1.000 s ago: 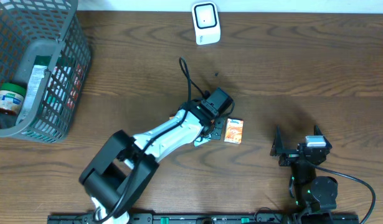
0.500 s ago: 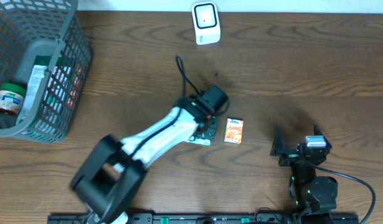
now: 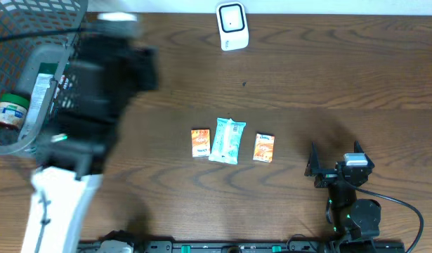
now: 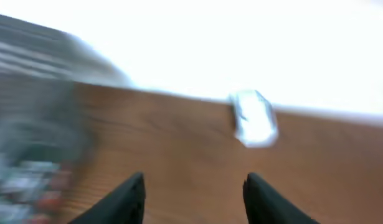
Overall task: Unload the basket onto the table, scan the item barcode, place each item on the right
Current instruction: 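Swing the left arm back over the basket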
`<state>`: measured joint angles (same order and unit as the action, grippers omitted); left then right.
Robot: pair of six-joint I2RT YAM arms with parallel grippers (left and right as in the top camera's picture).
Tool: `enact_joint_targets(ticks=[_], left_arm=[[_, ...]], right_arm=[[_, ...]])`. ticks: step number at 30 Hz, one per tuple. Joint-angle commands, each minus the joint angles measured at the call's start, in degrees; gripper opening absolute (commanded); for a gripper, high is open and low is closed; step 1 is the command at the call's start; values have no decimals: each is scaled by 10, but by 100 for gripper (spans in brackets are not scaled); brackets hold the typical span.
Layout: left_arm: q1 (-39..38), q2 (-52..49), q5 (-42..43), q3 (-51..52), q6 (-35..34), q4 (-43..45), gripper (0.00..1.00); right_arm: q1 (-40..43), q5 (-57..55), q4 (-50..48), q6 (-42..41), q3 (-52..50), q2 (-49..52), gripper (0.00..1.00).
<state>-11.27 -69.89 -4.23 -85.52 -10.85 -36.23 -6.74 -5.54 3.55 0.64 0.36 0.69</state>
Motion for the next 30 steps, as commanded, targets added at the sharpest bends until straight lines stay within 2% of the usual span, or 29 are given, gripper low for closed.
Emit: enact_joint_targets(ticks=[1,3,9,12,16,20,24,26,30], left_arm=[[116,3,-18,-26,12,-3,58],[203,-3,-18,-28,12,11,63],[328,-66,-2,-28,15,18,74],[367,-110,112,-38,41,14,75],[411,-201,234,-141,40,-67,76],[423,-318,236,-321,54,-203,76],[424,-445,194,-510,59,-338,76],[424,-496,159,-562,60,-376,79],[424,-557,91,-562,64,-389,81]], right_arm=[[3,1,2,3,0,-3,99],[3,1,2,3,0,-3,99],[3,0,2,3,0,-3,99],[3,0,2,3,0,-3,99],[3,0,2,3,0,-3,99],[3,0,2,3,0,-3,99],[3,0,2,3,0,-3,99],[3,0,2,3,0,-3,99],[3,0,2,3,0,-3,99]])
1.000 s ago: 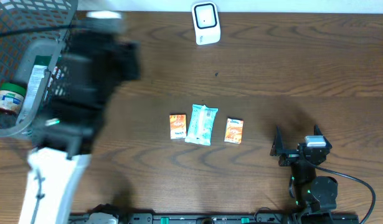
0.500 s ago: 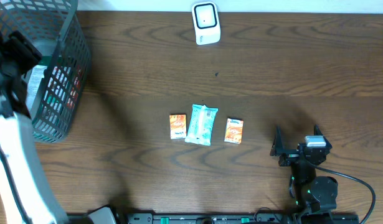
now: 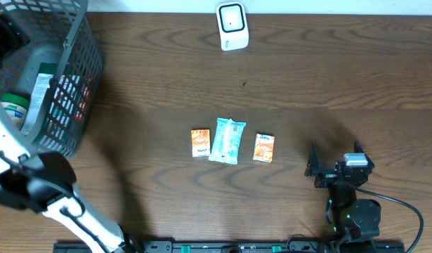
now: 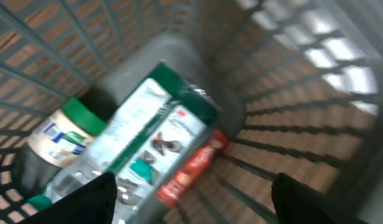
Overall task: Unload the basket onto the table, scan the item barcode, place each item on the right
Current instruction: 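Swing the left arm back over the basket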
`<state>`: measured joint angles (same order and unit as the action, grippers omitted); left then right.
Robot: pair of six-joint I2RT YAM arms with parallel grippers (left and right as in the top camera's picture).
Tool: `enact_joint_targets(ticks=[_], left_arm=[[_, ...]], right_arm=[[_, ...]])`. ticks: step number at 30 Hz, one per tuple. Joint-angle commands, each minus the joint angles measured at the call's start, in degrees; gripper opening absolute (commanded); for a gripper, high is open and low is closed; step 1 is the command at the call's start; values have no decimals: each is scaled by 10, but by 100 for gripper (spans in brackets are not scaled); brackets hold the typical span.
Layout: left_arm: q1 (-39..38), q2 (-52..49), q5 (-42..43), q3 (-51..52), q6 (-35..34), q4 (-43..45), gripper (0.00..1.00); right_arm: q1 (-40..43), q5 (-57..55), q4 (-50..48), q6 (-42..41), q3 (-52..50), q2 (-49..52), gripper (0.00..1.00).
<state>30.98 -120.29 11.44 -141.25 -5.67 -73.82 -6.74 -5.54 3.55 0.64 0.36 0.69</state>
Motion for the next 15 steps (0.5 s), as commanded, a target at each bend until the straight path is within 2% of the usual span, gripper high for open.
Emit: enact_joint_targets(ticks=[1,15], left_arm=[[1,-68,-73,-1,14,-17,81],[-6,-219,-78,5,76,-64,81]], right_arm=[[3,0,2,3,0,-3,99],[3,0,2,3,0,-3,99]])
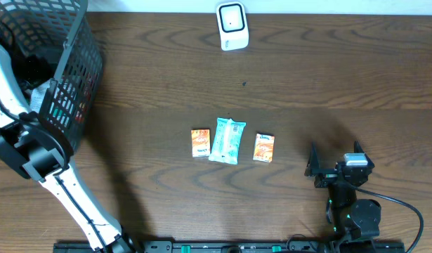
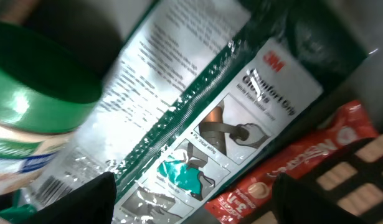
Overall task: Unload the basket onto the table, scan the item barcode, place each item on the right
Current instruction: 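Swing the left arm back over the basket, then grasp the green-and-white Comfort Gloves pack in the basket with left gripper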
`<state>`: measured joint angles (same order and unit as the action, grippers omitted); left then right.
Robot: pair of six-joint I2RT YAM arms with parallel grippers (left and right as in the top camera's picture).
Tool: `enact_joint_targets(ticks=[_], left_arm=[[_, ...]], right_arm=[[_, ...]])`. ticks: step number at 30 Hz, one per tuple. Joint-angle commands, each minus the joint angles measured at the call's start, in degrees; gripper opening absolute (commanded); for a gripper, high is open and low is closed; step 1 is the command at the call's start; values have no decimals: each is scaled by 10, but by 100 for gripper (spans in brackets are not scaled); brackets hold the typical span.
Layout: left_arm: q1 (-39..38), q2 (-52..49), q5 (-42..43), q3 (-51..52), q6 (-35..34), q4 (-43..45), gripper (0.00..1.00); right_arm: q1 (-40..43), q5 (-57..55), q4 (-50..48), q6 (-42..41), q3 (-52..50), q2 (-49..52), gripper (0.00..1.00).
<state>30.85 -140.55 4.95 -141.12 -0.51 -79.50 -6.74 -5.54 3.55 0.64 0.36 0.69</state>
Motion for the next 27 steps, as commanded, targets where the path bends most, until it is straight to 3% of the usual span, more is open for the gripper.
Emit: enact_joint_targets(ticks=[1,8,9,27], left_arm=[[-5,-19,-17,5,24,-9,82],[-13,-24,-46,49,34,-8,84],[-15,-24,-46,55,35,-8,88],[-45,-24,-136,116,28,21,89]], right_arm=[[3,0,2,3,0,-3,99],[3,0,2,3,0,-3,99],[3,0,2,3,0,-3,99],[3,0,2,3,0,-3,99]])
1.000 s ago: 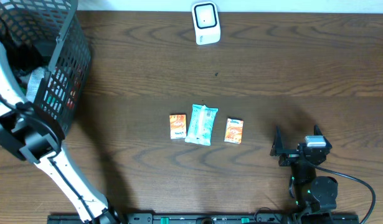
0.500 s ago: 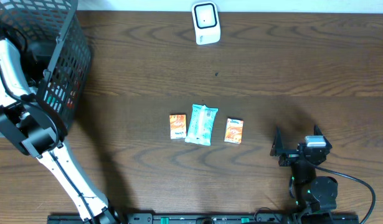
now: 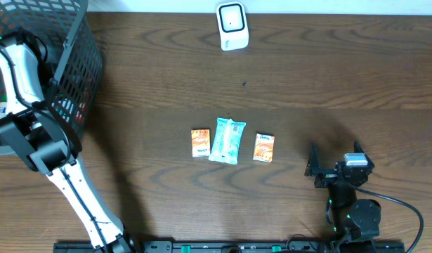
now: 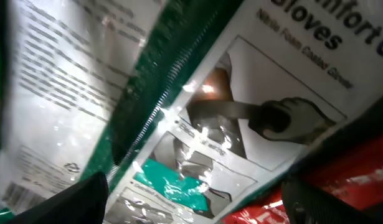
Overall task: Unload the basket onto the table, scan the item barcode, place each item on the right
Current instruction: 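Grasp the green-and-white Comfort Gloves pack in the basket with left gripper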
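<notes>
A green and white glove package in clear plastic fills the left wrist view, lying in the grey mesh basket. My left gripper is open just above it, one finger on each side, and I cannot tell whether they touch it. In the overhead view the left arm reaches down into the basket and hides the gripper. The white scanner stands at the table's far edge. My right gripper rests at the front right, with its jaws unclear.
A red packet lies beside the glove package. A jar label shows at the basket's left. Two orange packets flank a pale blue packet at mid-table.
My left gripper has come closer to the glove package, which now fills the wrist view. The jaws remain open. The right arm has not moved.
First my left arm was blurred beside the basket, gripper open and facing the scanner. Then it looked down into the basket from above at a jar, the glove package and a red packet. It was lower after that, and now sits just over the package.
</notes>
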`<state>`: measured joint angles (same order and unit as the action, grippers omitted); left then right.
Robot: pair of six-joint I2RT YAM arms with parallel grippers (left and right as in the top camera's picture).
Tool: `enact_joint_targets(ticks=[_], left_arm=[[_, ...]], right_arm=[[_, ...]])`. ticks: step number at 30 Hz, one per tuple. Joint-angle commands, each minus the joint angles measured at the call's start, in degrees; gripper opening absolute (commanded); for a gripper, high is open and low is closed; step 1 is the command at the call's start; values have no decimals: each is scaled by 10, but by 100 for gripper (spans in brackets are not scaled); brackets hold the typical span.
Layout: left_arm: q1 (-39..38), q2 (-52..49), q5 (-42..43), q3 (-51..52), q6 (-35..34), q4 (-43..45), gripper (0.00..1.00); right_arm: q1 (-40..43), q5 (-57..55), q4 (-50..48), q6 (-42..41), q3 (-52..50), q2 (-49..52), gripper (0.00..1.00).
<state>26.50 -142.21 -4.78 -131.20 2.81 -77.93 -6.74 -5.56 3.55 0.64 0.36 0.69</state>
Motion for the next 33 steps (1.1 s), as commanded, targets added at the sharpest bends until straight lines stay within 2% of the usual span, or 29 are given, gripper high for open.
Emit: enact_joint_targets(ticks=[1,9,19,21,25,33], left_arm=[[-2,-8,-39,26,-5,11,89],[-2,-8,-39,99,-4,68,89],[-2,-5,-38,97,-5,73,86],[-2,-3,-25,96,-4,73,86],[0,6,60,75,2,65,87],[7,33,63,73,7,69,89]], right_arm=[[3,1,2,3,0,-3,99],[3,1,2,3,0,-3,99],[3,1,2,3,0,-3,99],[3,1,2,3,0,-3,99],[3,1,2,3,0,-3,99],[3,1,2,3,0,-3,99]])
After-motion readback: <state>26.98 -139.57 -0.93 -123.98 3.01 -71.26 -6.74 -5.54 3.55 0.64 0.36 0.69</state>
